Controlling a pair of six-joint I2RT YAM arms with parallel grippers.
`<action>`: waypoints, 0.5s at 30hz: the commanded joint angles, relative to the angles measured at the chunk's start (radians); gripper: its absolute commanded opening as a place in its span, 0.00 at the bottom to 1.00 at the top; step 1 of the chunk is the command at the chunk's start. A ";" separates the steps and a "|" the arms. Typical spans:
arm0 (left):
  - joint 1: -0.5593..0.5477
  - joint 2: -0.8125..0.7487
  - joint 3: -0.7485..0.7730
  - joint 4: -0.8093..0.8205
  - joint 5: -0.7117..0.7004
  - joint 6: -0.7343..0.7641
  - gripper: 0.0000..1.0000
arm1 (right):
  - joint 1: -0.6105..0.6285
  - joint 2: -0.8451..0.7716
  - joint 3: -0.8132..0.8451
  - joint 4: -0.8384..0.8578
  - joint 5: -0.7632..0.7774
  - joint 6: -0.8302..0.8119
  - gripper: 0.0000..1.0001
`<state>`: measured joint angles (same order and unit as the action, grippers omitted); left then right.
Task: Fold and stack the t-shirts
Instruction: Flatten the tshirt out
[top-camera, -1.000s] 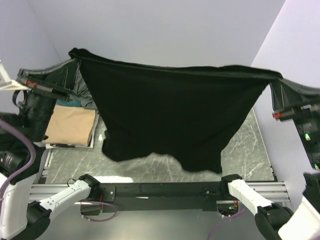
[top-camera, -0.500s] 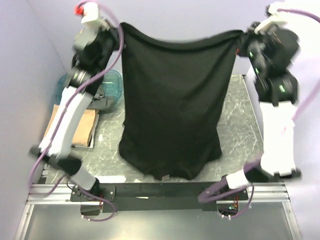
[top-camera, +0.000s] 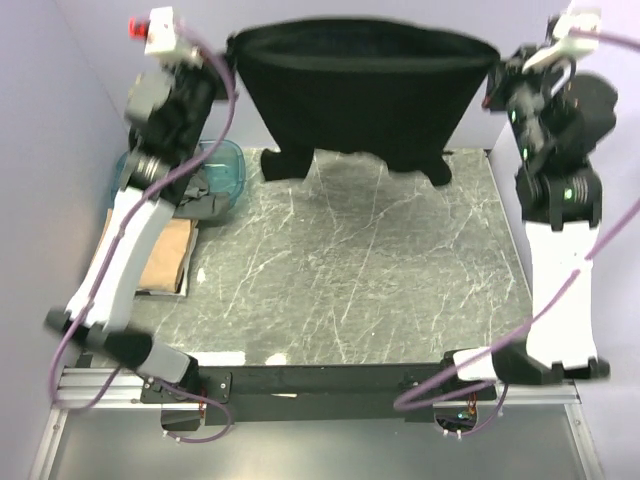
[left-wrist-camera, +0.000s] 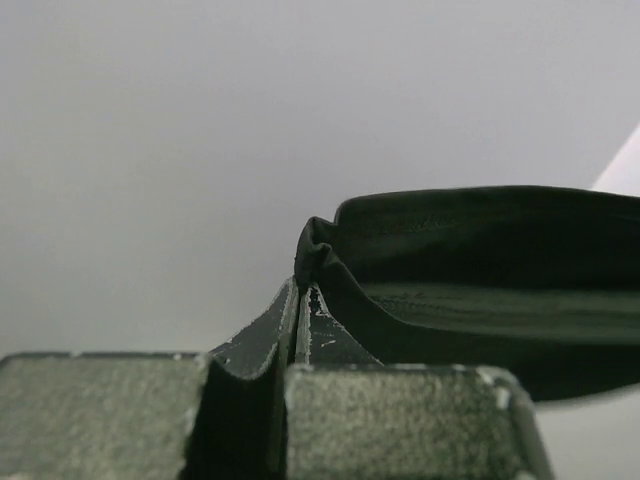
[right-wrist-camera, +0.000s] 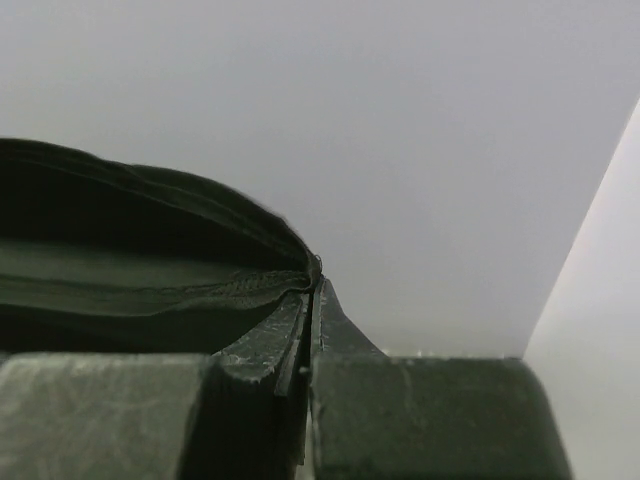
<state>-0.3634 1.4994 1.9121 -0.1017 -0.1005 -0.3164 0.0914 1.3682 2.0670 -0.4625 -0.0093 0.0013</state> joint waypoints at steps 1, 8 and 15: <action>-0.002 -0.160 -0.305 0.190 0.045 0.024 0.01 | -0.005 -0.107 -0.269 0.122 -0.067 -0.041 0.00; -0.057 -0.361 -0.959 0.447 0.035 -0.027 0.01 | -0.001 -0.325 -0.793 0.226 -0.173 -0.005 0.00; -0.183 -0.419 -1.332 0.441 -0.065 -0.208 0.01 | 0.013 -0.425 -1.201 0.235 -0.222 0.201 0.00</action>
<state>-0.5091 1.1461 0.6464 0.2531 -0.1066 -0.4137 0.0956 1.0271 0.9760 -0.2916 -0.1860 0.0814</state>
